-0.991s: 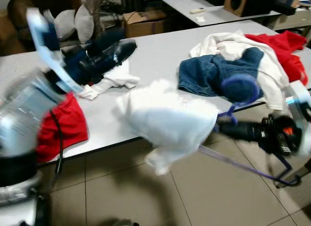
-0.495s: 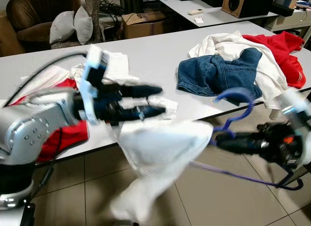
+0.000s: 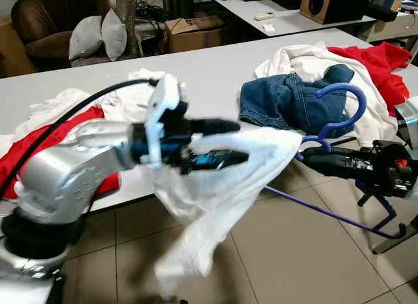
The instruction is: Hang hanger
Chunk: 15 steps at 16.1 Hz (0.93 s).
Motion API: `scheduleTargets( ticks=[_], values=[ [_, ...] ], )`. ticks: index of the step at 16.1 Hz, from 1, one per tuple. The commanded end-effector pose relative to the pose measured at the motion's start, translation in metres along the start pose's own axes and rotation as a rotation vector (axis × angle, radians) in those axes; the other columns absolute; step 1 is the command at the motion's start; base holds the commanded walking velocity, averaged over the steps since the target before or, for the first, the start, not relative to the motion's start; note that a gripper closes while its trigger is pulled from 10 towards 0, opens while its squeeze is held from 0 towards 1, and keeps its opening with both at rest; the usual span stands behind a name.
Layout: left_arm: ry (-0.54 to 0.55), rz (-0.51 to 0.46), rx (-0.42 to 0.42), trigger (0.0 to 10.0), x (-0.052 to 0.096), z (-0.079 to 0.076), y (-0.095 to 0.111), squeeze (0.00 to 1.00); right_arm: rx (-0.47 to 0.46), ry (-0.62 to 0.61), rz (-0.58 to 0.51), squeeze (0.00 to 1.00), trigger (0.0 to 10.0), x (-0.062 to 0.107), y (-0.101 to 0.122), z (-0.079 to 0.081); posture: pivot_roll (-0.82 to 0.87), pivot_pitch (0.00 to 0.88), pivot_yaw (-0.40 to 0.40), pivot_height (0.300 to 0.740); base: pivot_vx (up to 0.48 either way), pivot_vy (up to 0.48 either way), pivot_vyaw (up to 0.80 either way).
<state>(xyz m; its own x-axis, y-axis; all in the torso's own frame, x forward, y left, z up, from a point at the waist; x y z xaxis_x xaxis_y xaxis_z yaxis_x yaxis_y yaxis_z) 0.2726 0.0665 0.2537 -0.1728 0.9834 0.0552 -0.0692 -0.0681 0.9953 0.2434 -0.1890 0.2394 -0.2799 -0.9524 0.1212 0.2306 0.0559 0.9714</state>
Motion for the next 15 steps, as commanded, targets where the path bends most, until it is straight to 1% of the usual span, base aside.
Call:
scheduleTargets(
  ticks=[1, 2, 3, 4, 5, 6, 7, 9, 13, 14, 15],
  values=[
    [-0.003, 0.019, -0.027, 10.0, -0.001, 0.002, 0.001, 0.00, 0.035, 0.000, -0.020, 0.00, 10.0, 0.005, 0.008, 0.002, -0.07, 0.000, 0.071, 0.740, 0.000, 0.000, 0.00],
    [-0.009, 0.062, -0.027, 10.0, 0.003, 0.003, -0.005, 0.00, 0.038, 0.001, -0.023, 0.00, 10.0, 0.005, 0.009, 0.001, -0.07, 0.000, 0.071, 0.740, 0.000, 0.000, 0.00],
    [-0.018, 0.064, -0.015, 3.7, 0.005, 0.004, -0.007, 0.00, 0.042, 0.008, -0.023, 0.00, 10.0, 0.004, 0.010, 0.001, -0.07, 0.000, 0.070, 0.740, 0.000, 0.000, 0.00],
    [-0.024, 0.061, -0.011, 1.5, 0.007, 0.005, -0.007, 0.00, 0.045, 0.016, -0.021, 0.00, 10.0, 0.004, 0.010, 0.002, -0.07, 0.000, 0.069, 0.740, 0.000, 0.000, 0.00],
    [-0.039, 0.055, -0.011, 1.0, 0.007, 0.005, -0.007, 0.00, 0.047, 0.024, -0.017, 0.00, 10.0, 0.004, 0.010, 0.003, -0.07, 0.000, 0.068, 0.740, 0.000, 0.000, 0.00],
    [-0.076, 0.056, -0.007, 0.0, 0.006, 0.004, -0.008, 0.00, 0.049, 0.033, -0.012, 0.00, 10.0, 0.003, 0.011, 0.003, -0.07, 0.000, 0.068, 0.740, 0.000, 0.000, 0.00],
    [-0.096, 0.062, -0.012, 0.0, 0.005, 0.004, -0.009, 0.00, 0.052, 0.039, -0.008, 0.00, 10.0, 0.002, 0.011, 0.003, -0.07, 0.000, 0.069, 0.740, 0.000, 0.000, 0.00],
    [-0.100, 0.089, -0.035, 0.0, 0.002, 0.009, -0.012, 0.00, 0.059, 0.051, 0.001, 0.00, 10.0, 0.001, 0.011, 0.004, -0.07, 0.000, 0.069, 0.740, 0.000, 0.000, 0.00],
    [-0.155, 0.133, -0.049, 0.0, 0.002, 0.014, -0.017, 0.00, 0.071, 0.070, 0.009, 0.00, 10.0, -0.001, 0.014, 0.006, -0.08, 0.000, 0.077, 0.740, 0.000, 0.000, 0.00],
    [-0.169, 0.119, -0.043, 0.0, 0.002, 0.015, -0.014, 0.00, 0.073, 0.069, 0.012, 0.00, 10.0, 0.000, 0.014, 0.005, -0.08, 0.000, 0.077, 0.740, 0.000, 0.000, 0.00],
    [-0.206, 0.087, -0.021, 0.0, 0.003, 0.012, -0.008, 0.00, 0.075, 0.070, 0.014, 0.00, 10.0, 0.000, 0.014, 0.005, -0.08, 0.000, 0.077, 0.740, 0.000, 0.000, 0.00]
  ],
)
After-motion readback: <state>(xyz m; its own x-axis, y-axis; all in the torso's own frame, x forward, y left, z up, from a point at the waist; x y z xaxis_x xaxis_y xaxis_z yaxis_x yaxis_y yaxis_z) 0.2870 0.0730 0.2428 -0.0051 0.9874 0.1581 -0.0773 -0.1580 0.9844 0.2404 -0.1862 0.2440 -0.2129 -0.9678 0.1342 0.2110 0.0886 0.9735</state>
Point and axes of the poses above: a point about 5 cm out from each wrist's last joint towards the gripper, its own x axis pointing back from the gripper into the wrist, its own y axis along the axis of the wrist's last joint, z = x × y, the point moved 4 cm from there along -x, pointing out of the wrist towards the gripper, and after that the axes turned 1 degree about -x, right-handed, at the moved point
